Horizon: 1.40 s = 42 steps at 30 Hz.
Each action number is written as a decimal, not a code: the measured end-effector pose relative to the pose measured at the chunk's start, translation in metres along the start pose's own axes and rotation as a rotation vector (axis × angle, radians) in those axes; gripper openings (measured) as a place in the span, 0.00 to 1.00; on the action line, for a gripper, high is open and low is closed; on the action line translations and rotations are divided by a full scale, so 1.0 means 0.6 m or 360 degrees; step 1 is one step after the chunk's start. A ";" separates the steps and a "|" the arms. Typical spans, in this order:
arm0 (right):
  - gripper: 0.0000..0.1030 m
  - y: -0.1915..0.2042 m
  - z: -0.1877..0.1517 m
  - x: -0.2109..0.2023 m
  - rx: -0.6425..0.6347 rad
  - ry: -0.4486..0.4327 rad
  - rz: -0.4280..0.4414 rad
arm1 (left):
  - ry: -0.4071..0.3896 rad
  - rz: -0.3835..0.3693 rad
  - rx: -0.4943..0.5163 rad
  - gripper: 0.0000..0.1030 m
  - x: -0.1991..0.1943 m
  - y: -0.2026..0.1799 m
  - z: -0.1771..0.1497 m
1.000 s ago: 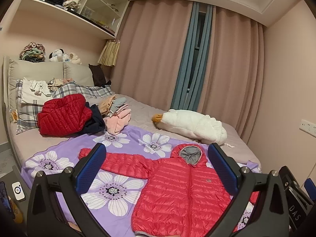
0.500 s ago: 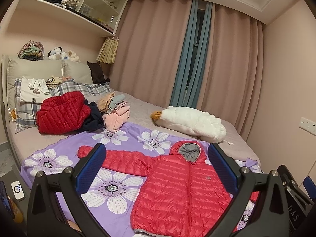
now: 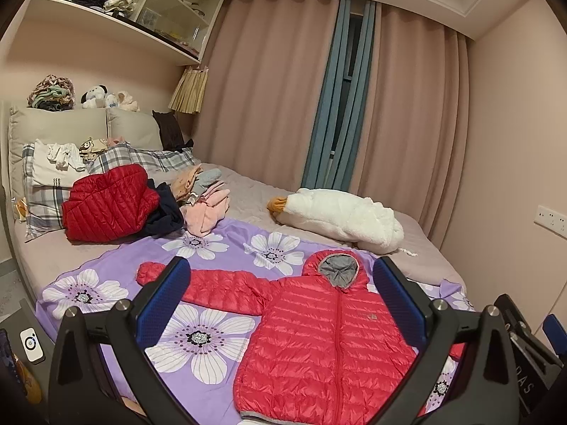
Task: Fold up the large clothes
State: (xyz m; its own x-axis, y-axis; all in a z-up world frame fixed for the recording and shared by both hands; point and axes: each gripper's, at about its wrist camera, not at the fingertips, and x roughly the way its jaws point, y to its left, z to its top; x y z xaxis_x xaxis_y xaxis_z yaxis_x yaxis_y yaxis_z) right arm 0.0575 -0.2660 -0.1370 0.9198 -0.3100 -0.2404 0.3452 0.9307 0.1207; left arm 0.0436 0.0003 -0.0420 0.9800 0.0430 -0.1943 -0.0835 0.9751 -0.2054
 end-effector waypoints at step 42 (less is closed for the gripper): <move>1.00 0.005 -0.002 0.003 -0.0079 0.0013 -0.0032 | 0.0039 0.0043 0.0072 1.00 0.013 -0.010 -0.009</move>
State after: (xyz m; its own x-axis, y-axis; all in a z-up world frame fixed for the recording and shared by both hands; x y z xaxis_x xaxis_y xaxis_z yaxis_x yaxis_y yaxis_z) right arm 0.0604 -0.2634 -0.1381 0.9112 -0.3272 -0.2504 0.3537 0.9329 0.0680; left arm 0.0506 -0.0062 -0.0474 0.9728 0.0646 -0.2225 -0.1009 0.9825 -0.1562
